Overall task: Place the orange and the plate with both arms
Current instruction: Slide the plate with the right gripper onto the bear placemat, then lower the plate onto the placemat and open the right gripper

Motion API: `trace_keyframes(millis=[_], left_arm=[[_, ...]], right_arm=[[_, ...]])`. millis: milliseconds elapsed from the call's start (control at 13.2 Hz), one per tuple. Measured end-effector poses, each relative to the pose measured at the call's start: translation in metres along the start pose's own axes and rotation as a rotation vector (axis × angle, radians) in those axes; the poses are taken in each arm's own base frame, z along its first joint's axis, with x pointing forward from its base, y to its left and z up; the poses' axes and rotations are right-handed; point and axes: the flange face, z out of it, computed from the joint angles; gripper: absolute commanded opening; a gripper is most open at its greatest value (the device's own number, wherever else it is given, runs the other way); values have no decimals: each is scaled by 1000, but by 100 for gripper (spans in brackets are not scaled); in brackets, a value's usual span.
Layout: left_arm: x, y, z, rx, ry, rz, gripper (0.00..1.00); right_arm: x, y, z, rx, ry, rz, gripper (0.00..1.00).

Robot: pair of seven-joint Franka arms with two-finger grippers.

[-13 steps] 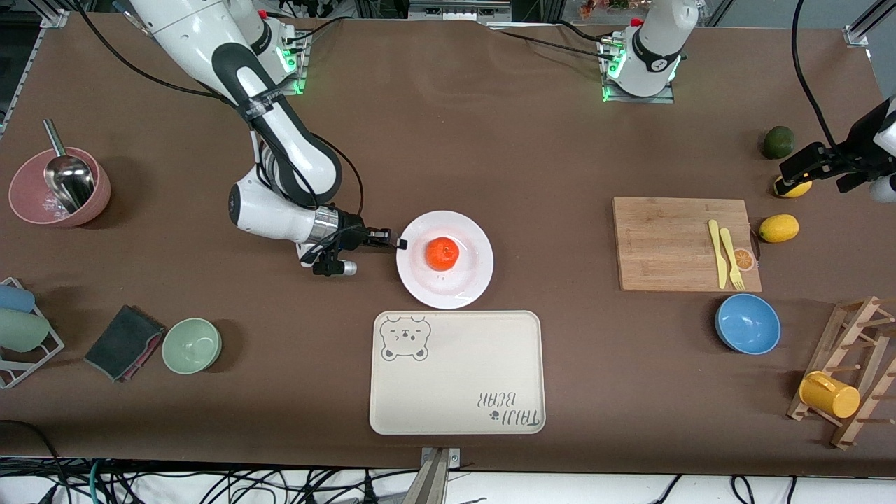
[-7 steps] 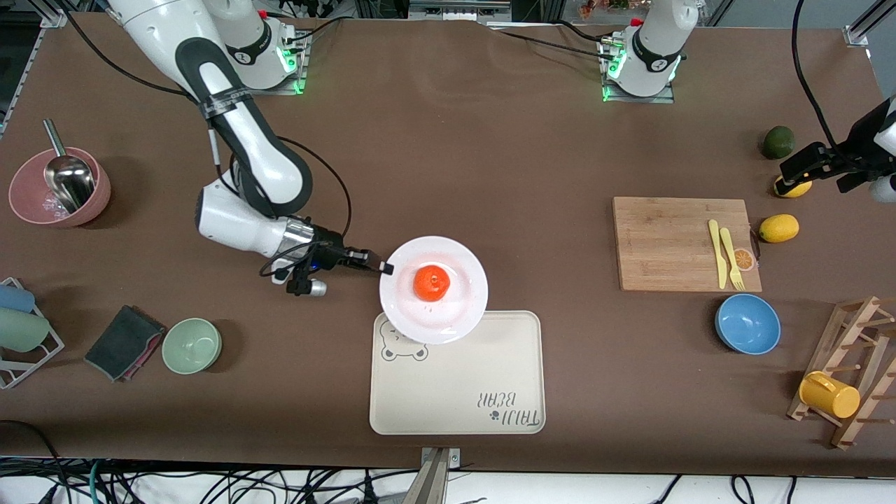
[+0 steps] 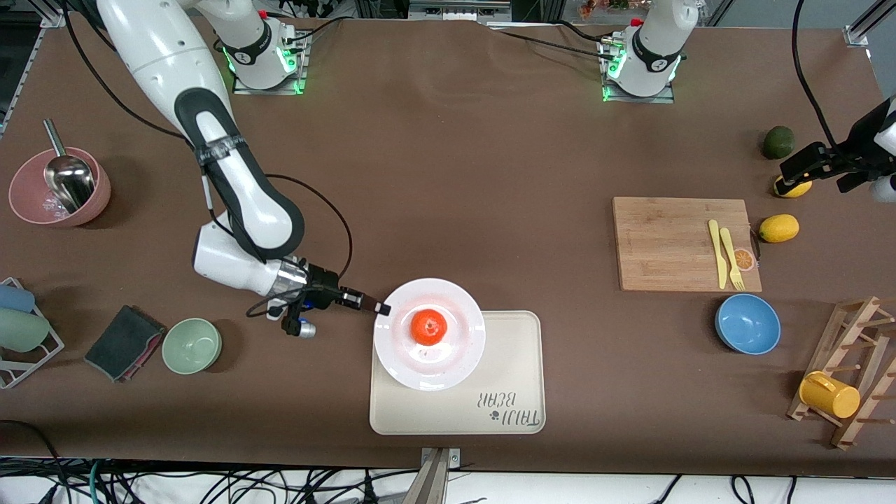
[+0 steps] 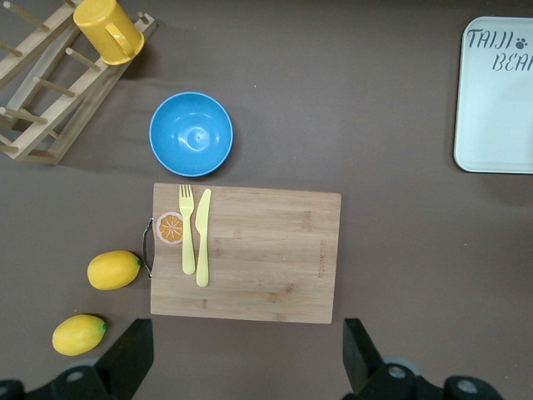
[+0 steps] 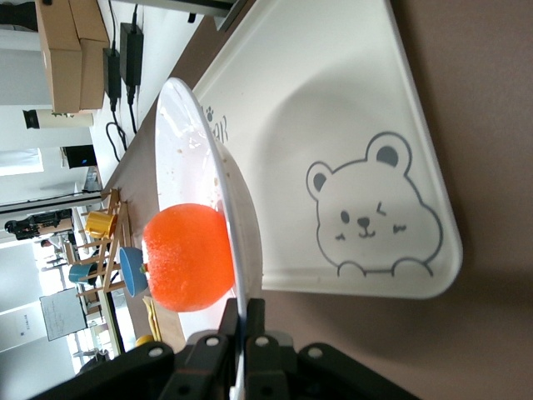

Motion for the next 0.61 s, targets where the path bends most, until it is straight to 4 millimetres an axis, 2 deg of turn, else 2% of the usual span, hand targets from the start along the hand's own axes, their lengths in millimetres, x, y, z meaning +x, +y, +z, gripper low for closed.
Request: trace_keyframes(millis=[303,606], left_arm=[[0,0,0,0,0,0,100],[0,0,0,0,0,0,100]], right_arm=[[14,16,28,13,3,10,0],[8,18,61,1,30,-2,0]])
